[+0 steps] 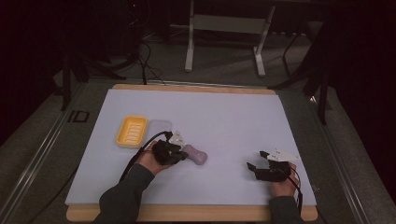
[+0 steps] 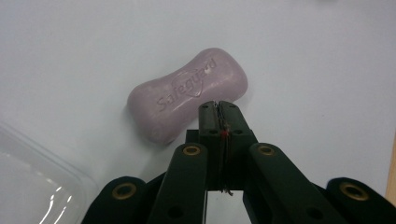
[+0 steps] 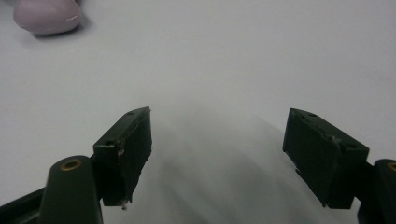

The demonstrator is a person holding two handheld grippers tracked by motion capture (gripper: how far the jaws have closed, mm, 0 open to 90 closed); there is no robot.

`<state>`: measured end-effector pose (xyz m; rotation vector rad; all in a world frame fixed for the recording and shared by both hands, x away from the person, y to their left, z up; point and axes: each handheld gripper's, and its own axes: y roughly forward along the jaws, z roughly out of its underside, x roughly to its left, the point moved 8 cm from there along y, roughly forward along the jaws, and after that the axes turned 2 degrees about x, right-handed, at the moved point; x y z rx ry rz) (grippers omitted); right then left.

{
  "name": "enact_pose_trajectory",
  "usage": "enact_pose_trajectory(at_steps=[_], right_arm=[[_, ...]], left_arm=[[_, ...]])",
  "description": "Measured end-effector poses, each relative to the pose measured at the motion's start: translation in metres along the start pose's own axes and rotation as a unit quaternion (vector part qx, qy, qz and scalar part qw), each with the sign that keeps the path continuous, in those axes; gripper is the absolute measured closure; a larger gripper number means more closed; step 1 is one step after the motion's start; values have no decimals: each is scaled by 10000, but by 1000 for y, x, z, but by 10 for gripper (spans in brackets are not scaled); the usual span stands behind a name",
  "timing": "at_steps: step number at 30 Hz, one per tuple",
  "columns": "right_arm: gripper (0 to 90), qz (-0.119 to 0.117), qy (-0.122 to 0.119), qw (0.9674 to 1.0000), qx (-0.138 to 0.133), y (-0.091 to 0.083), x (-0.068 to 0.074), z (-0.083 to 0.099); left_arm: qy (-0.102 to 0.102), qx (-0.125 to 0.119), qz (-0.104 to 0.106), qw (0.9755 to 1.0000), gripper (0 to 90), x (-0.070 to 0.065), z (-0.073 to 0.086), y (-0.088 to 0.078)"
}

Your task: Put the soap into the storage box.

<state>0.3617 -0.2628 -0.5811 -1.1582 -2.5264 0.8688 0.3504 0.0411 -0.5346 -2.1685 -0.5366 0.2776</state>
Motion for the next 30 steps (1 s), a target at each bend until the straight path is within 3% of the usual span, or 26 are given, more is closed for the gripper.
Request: enact_pose_trajectory(at_steps=[8,18,23,30], right_arm=[[234,4,-4,10000,6,0,0,0],[234,1,4,10000,12,0,0,0],[234,-2,0,10000,24,0,0,0],[234,-3,-16,10000,30,1,0,0]], left_arm=[[175,76,84,9998,894,-7,-6,10],[231,176,226,9993,895,-14,-8,23],[423,314,277,9982,894,-19,-9,30],[532,437,370,9969,894,-24,-9,39]])
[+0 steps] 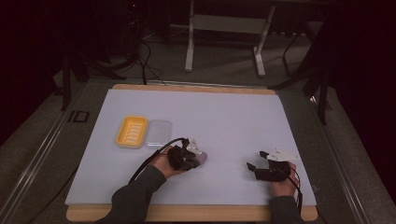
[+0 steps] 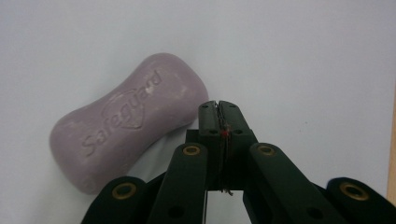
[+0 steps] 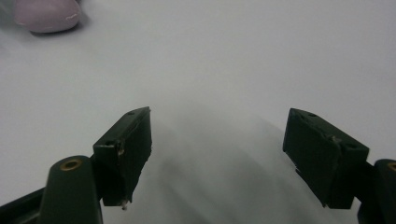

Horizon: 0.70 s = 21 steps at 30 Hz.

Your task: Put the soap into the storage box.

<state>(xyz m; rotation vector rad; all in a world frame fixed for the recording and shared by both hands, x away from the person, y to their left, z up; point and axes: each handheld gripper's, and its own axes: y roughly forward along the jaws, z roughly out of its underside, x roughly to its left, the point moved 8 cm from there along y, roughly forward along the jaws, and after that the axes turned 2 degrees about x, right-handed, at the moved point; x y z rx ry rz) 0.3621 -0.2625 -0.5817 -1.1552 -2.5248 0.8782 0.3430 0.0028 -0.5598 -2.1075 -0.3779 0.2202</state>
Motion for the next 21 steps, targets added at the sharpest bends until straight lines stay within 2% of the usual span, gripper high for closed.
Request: enact_pose_trajectory(at_steps=[15,18,21], right_arm=[[234,-21,-11,10000,17,0,1,0],[234,-21,-13,10000,19,0,1,0],[234,-20,-9,10000,20,0,1,0]], left_arm=[[95,334,88,9994,887,-3,6,17],[96,432,23,9990,887,-1,7,21],[47,413,-14,9991,886,1,5,22]])
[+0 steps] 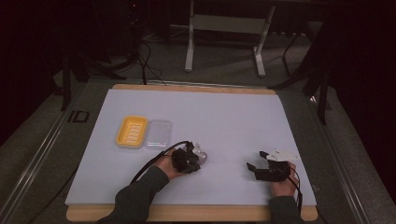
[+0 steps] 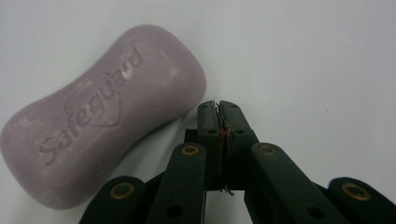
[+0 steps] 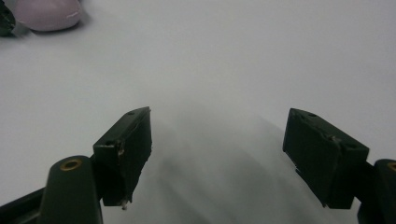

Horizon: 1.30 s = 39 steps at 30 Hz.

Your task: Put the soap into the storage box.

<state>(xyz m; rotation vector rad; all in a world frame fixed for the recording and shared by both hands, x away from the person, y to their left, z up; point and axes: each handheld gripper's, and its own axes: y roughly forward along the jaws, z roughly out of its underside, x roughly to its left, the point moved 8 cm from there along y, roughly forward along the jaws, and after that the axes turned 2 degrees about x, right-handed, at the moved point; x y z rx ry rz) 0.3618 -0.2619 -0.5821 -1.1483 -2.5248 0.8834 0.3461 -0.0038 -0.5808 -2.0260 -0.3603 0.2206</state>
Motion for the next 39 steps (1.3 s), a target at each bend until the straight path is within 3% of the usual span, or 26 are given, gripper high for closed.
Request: enact_pose_trajectory(at_steps=[11,16,21,24,33,34,39], right_arm=[[234,0,-1,10000,-2,0,0,0],[234,-2,-5,10000,8,0,0,0],[234,0,-7,10000,2,0,0,0],[234,-2,-9,10000,5,0,0,0],[234,-7,-17,10000,6,0,0,0],[234,-8,-9,10000,10,0,0,0],[234,-21,-65,10000,45,1,1,0]], left_arm=[[-290,-42,-260,9992,863,14,-2,1],[-237,-56,-223,9995,848,15,-1,-4],[-161,-237,-140,9995,819,14,-4,-16],[-94,-235,-209,9995,785,18,-6,-22],[-249,-289,-250,9990,601,37,-16,-39],[-310,-381,-227,9985,579,39,-18,-40],[-210,-312,-365,9986,420,46,-21,-39]])
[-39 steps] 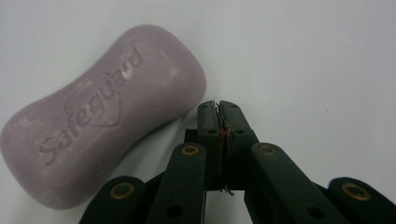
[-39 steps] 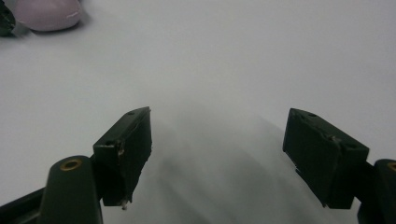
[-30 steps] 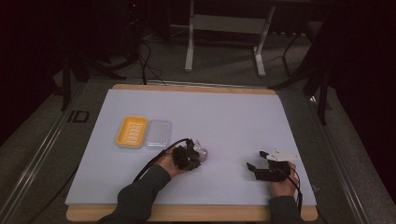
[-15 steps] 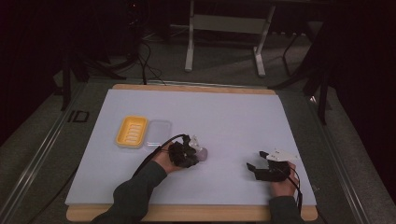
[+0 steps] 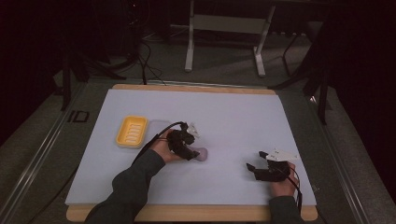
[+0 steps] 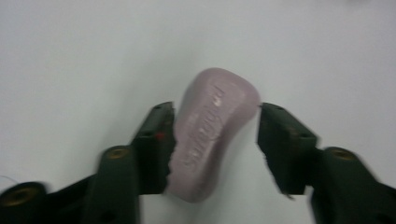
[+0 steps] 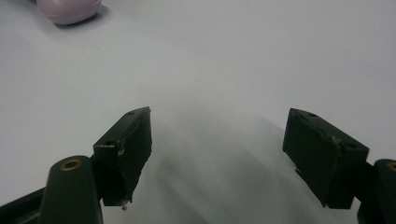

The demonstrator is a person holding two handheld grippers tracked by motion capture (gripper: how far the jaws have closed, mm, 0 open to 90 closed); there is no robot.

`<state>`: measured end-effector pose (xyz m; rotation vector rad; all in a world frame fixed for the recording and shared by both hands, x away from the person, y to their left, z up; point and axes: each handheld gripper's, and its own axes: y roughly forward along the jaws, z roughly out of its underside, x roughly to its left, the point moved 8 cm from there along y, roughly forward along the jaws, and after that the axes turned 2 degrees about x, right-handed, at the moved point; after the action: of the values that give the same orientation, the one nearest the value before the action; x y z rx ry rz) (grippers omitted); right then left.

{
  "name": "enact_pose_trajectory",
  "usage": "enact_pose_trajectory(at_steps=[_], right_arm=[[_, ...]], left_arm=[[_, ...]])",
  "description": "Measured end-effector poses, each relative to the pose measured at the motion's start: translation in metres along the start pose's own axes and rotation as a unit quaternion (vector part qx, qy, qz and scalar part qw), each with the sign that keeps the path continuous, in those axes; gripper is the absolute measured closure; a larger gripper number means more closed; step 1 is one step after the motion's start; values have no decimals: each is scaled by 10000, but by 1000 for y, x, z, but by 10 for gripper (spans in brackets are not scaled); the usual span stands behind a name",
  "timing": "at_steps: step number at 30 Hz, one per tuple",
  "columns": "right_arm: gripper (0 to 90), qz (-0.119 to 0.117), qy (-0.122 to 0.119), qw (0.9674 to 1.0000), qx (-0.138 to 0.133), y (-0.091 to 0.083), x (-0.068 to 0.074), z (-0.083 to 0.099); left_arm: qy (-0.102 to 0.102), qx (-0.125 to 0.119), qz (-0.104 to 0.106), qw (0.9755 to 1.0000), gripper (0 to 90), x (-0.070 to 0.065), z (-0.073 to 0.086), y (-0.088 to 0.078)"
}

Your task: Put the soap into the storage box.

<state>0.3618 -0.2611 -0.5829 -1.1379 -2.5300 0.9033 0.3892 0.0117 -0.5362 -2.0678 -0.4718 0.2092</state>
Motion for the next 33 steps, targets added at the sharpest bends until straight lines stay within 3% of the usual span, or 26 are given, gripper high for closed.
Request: enact_pose_trajectory(at_steps=[4,8,17,21,27,33], right_arm=[[234,-6,-4,10000,9,0,0,0],[235,-34,-9,10000,19,0,1,0],[235,-52,-12,10000,37,1,1,0],[235,-55,37,10000,32,0,0,0],[235,-53,10,10000,50,1,1,0],[235,-51,-3,10000,59,1,1,1]], left_arm=[[-11,33,-33,10000,304,6,-3,5],[72,70,170,9998,226,7,-4,13],[242,329,433,9982,192,5,0,34],[313,419,500,9974,190,4,3,39],[510,727,349,9954,225,4,10,46],[417,838,232,9953,373,6,10,45]])
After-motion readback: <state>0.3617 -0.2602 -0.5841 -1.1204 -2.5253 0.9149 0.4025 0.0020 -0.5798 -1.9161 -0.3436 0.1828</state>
